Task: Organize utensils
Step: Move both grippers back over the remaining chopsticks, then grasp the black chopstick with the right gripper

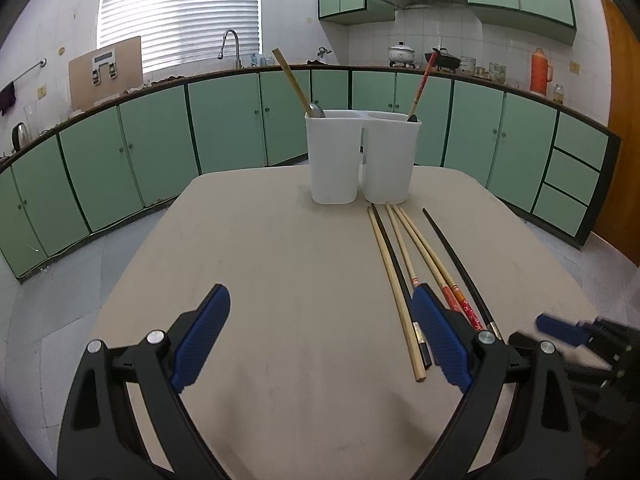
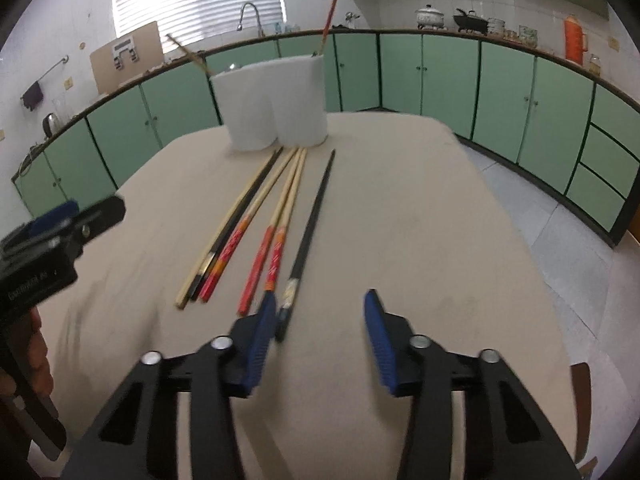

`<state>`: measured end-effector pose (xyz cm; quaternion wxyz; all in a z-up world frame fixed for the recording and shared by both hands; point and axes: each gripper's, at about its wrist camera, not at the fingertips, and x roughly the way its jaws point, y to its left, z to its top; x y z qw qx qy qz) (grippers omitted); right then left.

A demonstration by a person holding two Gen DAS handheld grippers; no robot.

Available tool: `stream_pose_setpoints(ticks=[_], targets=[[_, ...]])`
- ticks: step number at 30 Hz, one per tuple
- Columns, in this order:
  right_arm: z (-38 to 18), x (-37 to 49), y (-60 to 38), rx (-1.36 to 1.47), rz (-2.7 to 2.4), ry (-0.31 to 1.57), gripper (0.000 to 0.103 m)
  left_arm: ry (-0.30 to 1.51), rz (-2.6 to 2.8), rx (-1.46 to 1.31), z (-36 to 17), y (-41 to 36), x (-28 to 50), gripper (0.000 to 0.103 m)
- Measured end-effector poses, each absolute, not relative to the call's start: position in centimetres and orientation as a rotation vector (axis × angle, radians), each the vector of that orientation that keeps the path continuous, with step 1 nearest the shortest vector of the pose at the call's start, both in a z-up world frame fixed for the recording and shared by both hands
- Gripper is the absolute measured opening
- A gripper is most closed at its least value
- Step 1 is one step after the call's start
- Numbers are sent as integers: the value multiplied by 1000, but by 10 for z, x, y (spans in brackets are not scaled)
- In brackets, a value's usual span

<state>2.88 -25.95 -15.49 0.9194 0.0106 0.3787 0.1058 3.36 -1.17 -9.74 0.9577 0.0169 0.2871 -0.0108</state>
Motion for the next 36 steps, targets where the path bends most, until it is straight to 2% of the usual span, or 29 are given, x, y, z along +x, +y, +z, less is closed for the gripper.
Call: stream_pose_setpoints(ticks=[15,21,23,24,28,29,31,36], targets=[[-163,27,-254,7,197,781,17,580,-27,26,-98,-14,28,90],[-163,28,-252,1,202,786,18,597,-37,34,-102,-17,28,90],[-163,28,-252,8,214,789,13,606,-44,41,-105,-20,29,90],[-163,29,-253,16,216,792,7,610,-48,43,-106,-21,28,90],[-161,30,-261,39,205,787,7,668,-74,68,-117,-28,33,89],[-160,31,-263,42,201,782,7,683,-81,73,-120,-30,34,82],[-158,31,-266,44,192,773,6,727,-106,79,-127,-34,38,79],[-158,32,-270,56,187,766,6,783,-121,83,-138,-42,43,77]])
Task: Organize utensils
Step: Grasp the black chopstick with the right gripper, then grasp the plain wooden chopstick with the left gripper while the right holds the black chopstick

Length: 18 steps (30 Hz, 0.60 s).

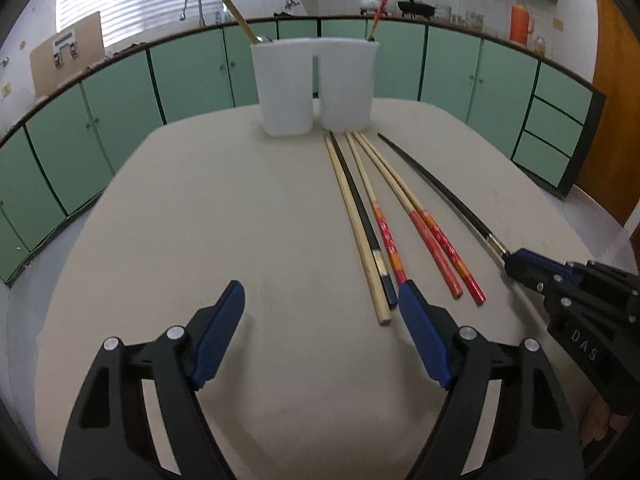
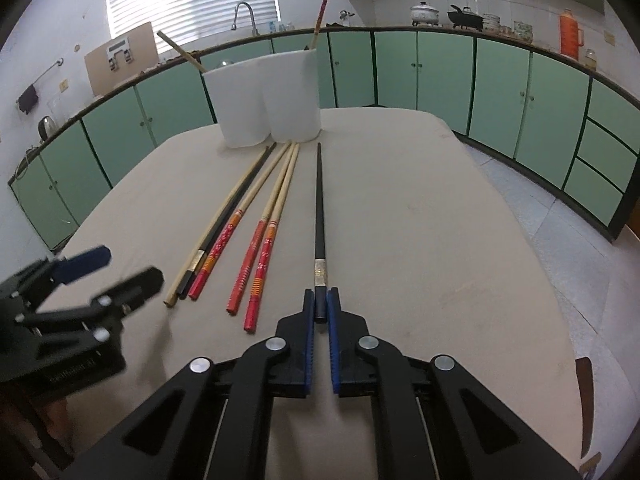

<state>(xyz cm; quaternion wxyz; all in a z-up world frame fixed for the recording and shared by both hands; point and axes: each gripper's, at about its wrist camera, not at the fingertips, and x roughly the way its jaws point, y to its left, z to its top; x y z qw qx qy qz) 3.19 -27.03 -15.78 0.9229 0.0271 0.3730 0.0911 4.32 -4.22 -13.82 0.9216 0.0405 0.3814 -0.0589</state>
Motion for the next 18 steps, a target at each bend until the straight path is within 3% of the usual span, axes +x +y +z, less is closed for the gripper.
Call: stream_pose_setpoints(ticks=[10,18], targets=[[-157,31,-270,66,195,757,6,841,-124,71,-147,-49,54,66],[-156,32,-270,65,195,756,6,837,-169,64,-149,-56,51,34]])
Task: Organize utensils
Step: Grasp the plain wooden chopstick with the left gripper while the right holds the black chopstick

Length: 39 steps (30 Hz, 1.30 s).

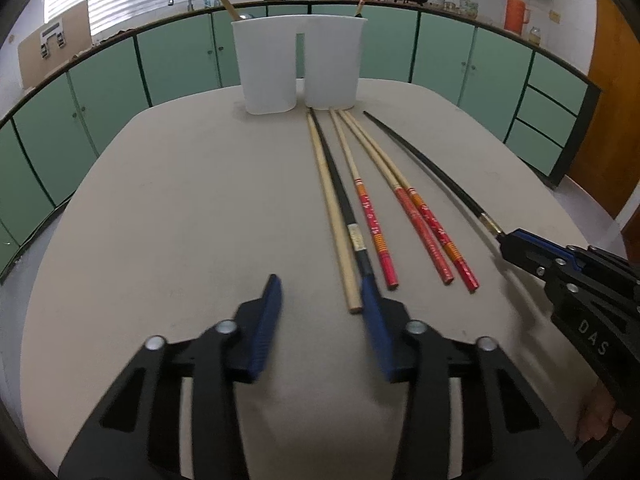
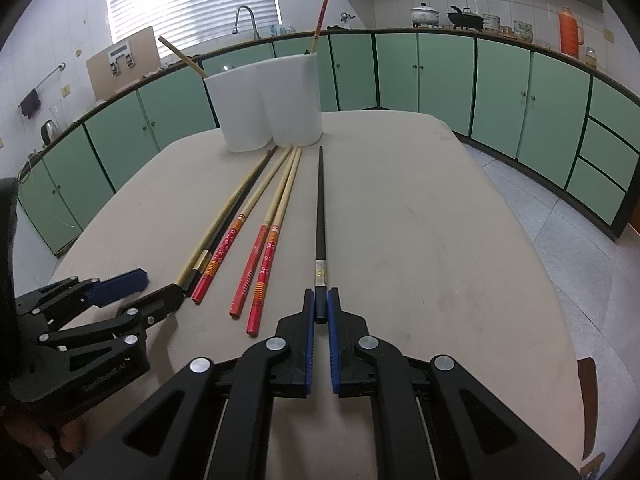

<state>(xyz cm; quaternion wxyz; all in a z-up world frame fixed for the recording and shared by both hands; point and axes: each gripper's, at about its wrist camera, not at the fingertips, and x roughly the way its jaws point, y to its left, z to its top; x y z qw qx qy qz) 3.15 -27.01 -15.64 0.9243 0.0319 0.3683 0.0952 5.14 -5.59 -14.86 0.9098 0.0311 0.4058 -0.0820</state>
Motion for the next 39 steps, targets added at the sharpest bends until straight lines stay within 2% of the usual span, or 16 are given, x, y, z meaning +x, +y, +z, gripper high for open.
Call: stream_pose_setpoints(ticks=[2,5,9,13,19,23,27,31,39], targets=[[-157,32,-270,64,197,757,6,835,-184,58,-149,-56,51,22],[-157,32,-270,62,201,759,6,838,-179,32,-149,-50,53,8],[-157,32,-270,63,204,763,7,848,-153,-15,-148,-37,57,7],[-159,33,-270,60,209,771,7,850,-135,-46,-147,-30,60,10],[-162,38,-271,66,221,797,7,852,-153,-27,-148,-36,61,26],[-162,37,-270,64,233,798,8,853,-152,-32,-148,-35,61,28],[-163,37,-269,53,242,802,14,852,-138,-44,-147,-32,61,28],[-163,34,-266,32,253,801,23,844,-124,-47,-146,-28,60,41],[-163,36,-276,61,249,806,23,843,-122,-53,-147,-24,59,42]])
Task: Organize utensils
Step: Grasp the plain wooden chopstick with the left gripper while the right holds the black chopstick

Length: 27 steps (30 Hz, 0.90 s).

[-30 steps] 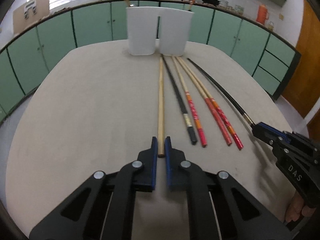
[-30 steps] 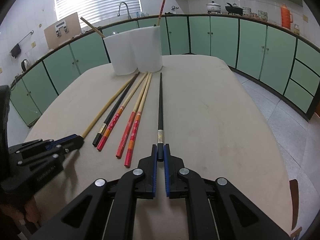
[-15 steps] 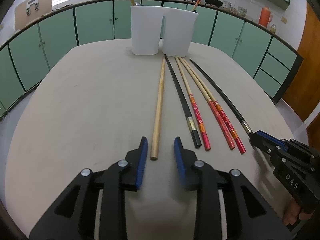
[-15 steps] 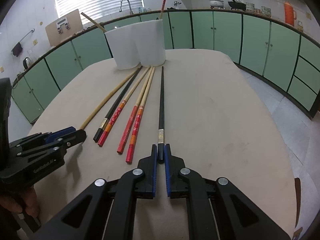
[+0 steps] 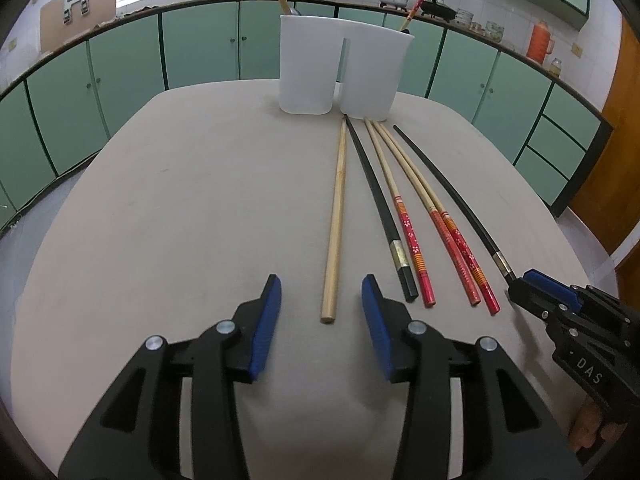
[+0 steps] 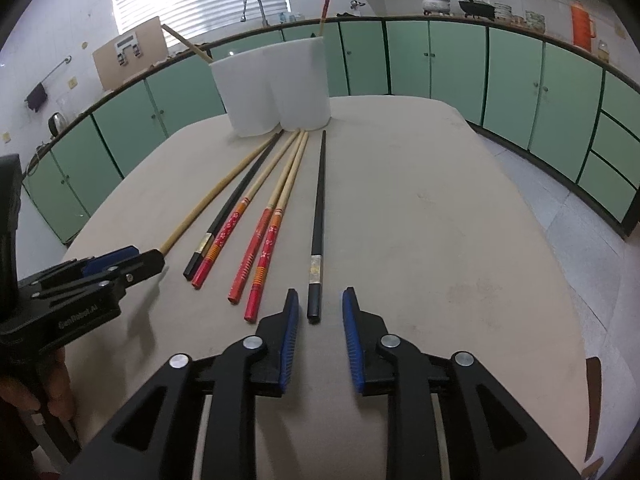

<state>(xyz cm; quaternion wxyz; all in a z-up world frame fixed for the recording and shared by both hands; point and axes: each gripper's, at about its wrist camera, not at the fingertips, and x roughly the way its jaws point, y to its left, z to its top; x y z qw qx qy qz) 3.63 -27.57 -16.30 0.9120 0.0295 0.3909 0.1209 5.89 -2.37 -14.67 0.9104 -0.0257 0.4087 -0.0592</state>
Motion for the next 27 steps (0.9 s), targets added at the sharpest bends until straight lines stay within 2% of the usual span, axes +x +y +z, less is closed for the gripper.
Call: stream_pose_setpoints(ticks=[7,15,18,19,20,27], targets=[[-164,35,-269,28,260,804,22,844,-120,-30,-147,-25,59,43],[-165,34,-266,-2,249,802,14,850,-123,11,-148,-34,59,40],[-165,34,-264,-11,248,802,8,854,-141,23,-149,-39,60,21],[-165,34,-263,-15,245,802,7,856,-147,25,-149,-41,60,10],[-165,33,-263,-16,244,801,7,857,-152,27,-149,-42,61,7],[-157,31,-270,24,258,772,7,818,-146,34,-139,-42,55,6]])
